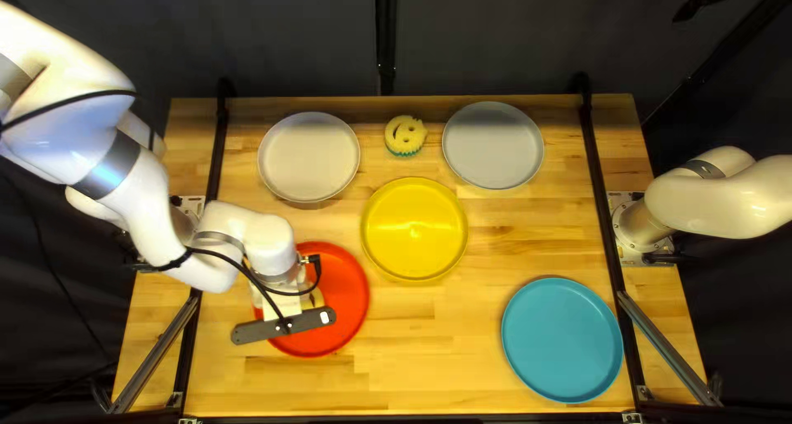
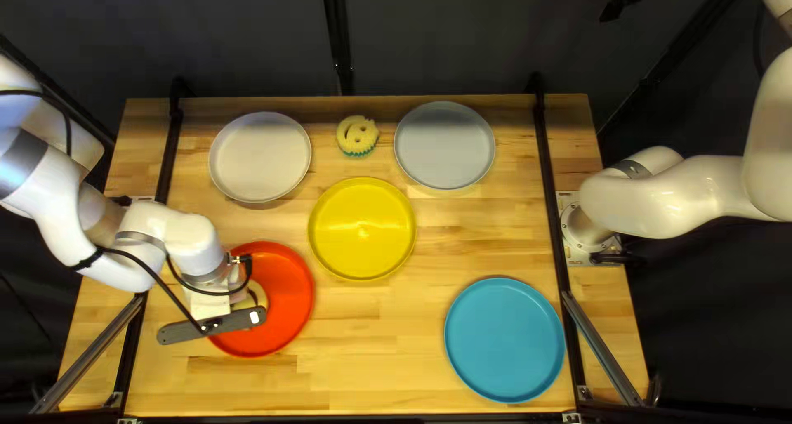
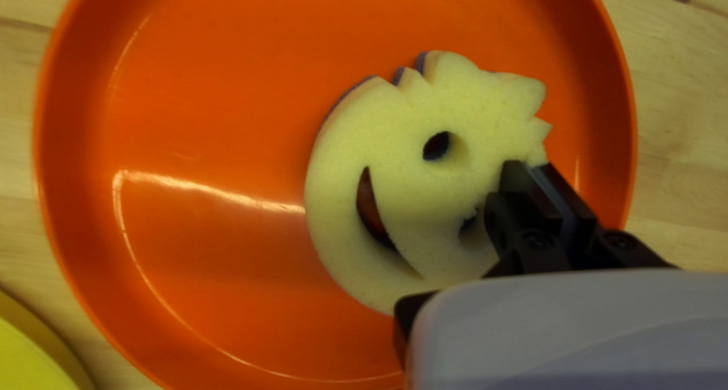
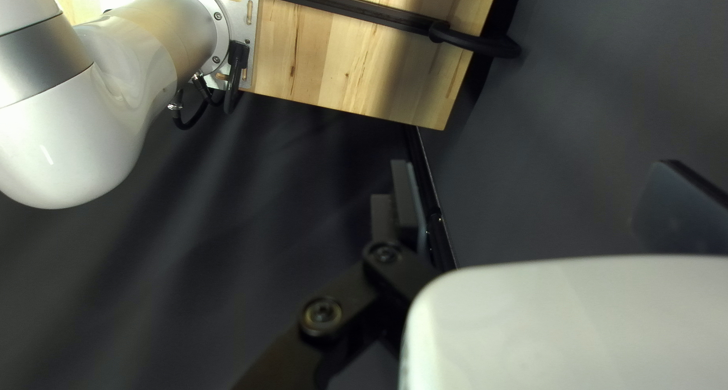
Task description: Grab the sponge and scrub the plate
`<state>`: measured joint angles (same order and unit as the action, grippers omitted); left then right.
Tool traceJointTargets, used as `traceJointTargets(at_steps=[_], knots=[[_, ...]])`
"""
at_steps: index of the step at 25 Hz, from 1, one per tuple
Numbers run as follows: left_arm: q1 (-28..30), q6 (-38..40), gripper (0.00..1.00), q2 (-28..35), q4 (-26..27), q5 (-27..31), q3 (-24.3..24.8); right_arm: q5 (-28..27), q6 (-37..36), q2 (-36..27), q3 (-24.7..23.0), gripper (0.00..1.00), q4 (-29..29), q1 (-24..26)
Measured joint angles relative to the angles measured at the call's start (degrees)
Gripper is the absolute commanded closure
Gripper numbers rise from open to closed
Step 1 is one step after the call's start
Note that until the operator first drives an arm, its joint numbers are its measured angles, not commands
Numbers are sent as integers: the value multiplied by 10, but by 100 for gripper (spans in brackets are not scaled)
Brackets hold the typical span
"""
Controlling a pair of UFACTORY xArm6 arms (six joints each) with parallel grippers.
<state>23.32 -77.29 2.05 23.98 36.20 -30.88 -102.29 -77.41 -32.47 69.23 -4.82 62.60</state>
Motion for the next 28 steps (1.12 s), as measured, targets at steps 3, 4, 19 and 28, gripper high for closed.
traceJointTargets(at_steps=[3,4,19,28], knots=[[-21,-15,100,18,-2,4,13,0,0,0,0,0,0,0],[-30,-18,100,27,-5,8,18,0,0,0,0,0,0,0],[-141,-64,100,106,-31,50,51,0,0,0,0,0,0,0],[-218,-74,100,153,-29,46,79,0,0,0,0,0,0,0]])
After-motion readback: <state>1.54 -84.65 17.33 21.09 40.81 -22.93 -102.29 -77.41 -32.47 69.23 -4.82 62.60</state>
